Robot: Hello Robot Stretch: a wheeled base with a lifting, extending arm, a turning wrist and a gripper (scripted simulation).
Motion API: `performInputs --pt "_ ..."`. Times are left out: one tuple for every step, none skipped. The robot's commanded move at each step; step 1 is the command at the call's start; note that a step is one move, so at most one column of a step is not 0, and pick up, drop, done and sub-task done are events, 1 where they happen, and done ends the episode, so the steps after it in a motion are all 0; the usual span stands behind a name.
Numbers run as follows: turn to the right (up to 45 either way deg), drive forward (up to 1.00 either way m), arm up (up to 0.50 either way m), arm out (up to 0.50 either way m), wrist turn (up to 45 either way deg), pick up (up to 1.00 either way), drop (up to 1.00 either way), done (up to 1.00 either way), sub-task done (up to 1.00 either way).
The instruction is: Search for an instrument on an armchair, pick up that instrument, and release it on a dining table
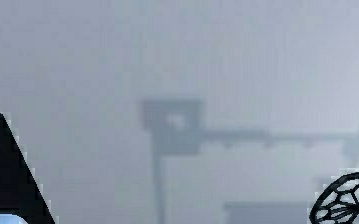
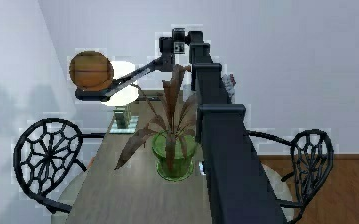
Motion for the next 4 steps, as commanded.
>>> performInputs --pt "0.0 0.0 0.0 0.0 45.0 0.0 0.0 0.0 0.0" --pt "0.0 0.0 0.0 0.0 42.0 0.0 0.0 0.0 0.0" --pt "0.0 0.0 -0.04 0.0 0.0 0.0 0.0 0.0 0.0" --pt "0.0 0.0 -0.32 0.0 0.0 0.0 0.0 0.0 0.0"
